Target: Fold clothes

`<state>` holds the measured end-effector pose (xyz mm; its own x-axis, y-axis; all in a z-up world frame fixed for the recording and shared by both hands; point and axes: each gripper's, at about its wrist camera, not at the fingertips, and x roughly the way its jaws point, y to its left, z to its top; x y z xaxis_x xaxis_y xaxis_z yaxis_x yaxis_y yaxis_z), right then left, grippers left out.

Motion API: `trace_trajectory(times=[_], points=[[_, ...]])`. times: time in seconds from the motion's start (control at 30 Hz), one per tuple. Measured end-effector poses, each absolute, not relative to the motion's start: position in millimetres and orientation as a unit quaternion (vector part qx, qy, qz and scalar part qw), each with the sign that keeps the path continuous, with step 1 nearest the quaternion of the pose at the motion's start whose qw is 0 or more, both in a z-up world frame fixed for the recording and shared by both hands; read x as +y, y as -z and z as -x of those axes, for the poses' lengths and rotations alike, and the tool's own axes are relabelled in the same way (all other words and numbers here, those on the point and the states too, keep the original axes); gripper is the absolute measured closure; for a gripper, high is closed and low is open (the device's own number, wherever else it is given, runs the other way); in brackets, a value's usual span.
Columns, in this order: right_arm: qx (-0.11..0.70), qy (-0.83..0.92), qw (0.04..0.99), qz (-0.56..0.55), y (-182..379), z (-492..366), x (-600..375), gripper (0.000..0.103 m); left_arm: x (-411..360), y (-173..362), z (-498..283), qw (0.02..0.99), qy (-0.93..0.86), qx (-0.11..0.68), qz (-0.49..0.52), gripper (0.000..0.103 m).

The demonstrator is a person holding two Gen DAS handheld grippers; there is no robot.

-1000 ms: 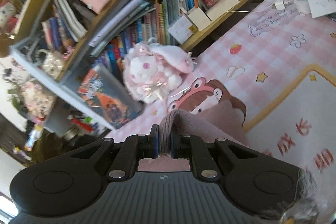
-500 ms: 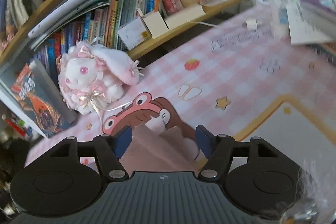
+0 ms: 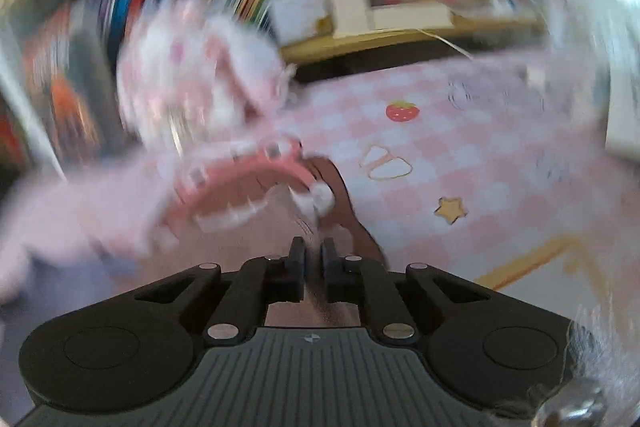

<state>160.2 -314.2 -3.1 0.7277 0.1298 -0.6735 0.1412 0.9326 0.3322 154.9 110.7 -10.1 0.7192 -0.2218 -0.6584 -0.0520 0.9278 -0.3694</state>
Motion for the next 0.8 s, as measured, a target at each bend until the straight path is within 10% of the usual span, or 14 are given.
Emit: trace_trajectory(times=[0.37,0.8], points=[[0.408,0.042,0.886,-0.218,34.5,-172.3,-333.1,0.091,114.2,28.4,-164.7,0.900,0.035,0.392,0.186,0.089],[0.361,0.039,0.927,-0.097,-5.1,-115.1,-315.7,0.042,114.1,-7.5,-99.3,0.928,0.021,0.335,0.161,0.071]])
